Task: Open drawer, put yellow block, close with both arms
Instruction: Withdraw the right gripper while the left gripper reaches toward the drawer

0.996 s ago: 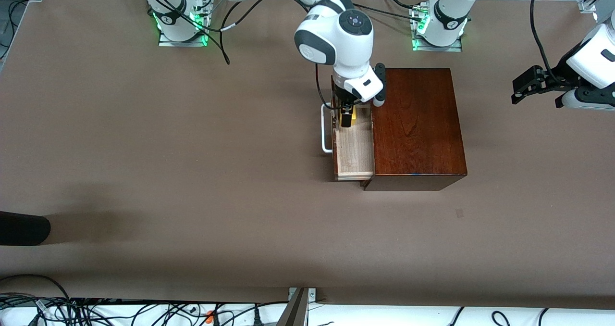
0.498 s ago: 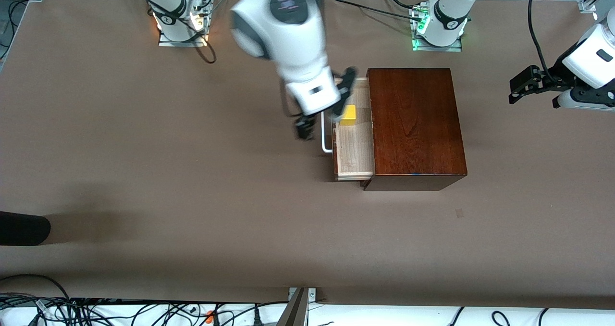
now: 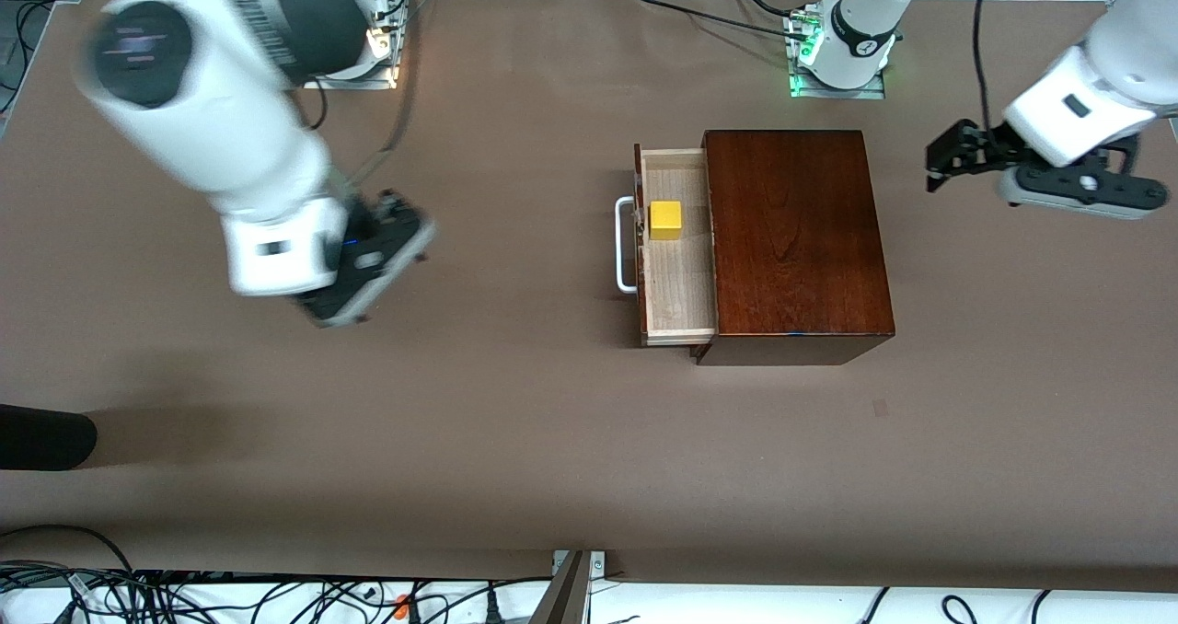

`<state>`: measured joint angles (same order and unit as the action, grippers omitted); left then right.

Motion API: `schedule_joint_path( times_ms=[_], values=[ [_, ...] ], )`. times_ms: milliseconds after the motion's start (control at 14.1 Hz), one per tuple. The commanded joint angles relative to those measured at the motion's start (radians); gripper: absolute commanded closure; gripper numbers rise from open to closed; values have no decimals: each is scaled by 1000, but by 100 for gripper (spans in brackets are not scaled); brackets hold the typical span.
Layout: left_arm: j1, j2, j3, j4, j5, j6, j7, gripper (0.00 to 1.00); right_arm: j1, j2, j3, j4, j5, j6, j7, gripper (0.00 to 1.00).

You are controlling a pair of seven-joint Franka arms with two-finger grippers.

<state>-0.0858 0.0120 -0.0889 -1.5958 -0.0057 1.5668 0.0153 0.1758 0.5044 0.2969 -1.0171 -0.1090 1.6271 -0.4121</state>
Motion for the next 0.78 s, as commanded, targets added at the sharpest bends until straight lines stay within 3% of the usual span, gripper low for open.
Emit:
schedule_joint_path(
  times_ms=[0,214,498,712],
  values=[
    [3,3,-58,4,-30,-21,14,0,-70,-62,13,-26,18,-85,-1,0],
    [0,9,-167,4,-31,-19,14,0,-98,-157,-37,-91,57,-118,15,0],
    [-5,61,-345,14,-31,8,25,0,-101,-360,-139,-355,117,-41,47,0],
    [-6,204,-478,69,-37,59,100,0,-101,-483,-177,-524,117,-13,189,0]
  ],
)
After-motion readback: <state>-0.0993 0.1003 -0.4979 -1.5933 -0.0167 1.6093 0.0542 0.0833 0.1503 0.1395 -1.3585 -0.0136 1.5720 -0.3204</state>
